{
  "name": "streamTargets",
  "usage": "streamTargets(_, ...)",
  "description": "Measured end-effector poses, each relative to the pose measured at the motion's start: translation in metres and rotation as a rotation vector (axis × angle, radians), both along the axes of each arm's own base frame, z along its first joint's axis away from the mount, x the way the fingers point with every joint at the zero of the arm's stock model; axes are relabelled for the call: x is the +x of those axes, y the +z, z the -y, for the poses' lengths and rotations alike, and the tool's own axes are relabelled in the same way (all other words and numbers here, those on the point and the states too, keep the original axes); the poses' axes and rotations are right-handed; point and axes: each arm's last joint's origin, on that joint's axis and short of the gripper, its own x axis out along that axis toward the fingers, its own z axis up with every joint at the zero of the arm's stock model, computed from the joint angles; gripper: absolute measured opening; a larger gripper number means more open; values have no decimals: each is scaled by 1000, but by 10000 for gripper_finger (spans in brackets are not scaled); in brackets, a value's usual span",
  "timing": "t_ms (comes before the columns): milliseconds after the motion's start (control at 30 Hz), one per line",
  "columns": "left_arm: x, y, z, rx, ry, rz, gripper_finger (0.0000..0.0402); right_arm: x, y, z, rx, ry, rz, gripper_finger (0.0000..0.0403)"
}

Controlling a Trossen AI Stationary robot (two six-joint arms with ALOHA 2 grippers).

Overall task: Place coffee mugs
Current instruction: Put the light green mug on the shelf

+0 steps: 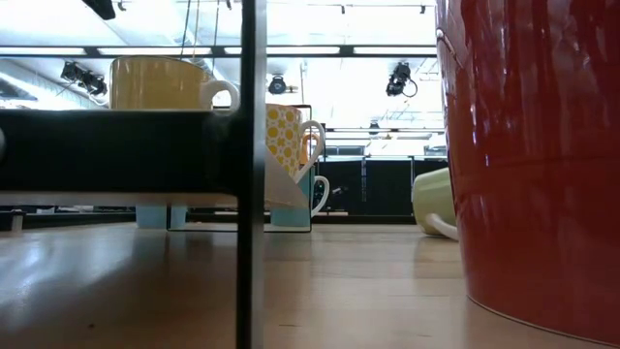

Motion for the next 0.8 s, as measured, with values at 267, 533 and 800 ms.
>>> streamTargets(267, 0, 0, 0, 0, 0, 0, 117, -1, -17, 4, -28, -53, 88, 138)
streamTargets(533, 0, 0, 0, 0, -1, 0, 117, 1, -27, 12, -50, -130, 196, 137)
streamTargets(800, 0, 0, 0, 0, -1, 1, 117, 3, -29, 19, -111, -194, 226, 136)
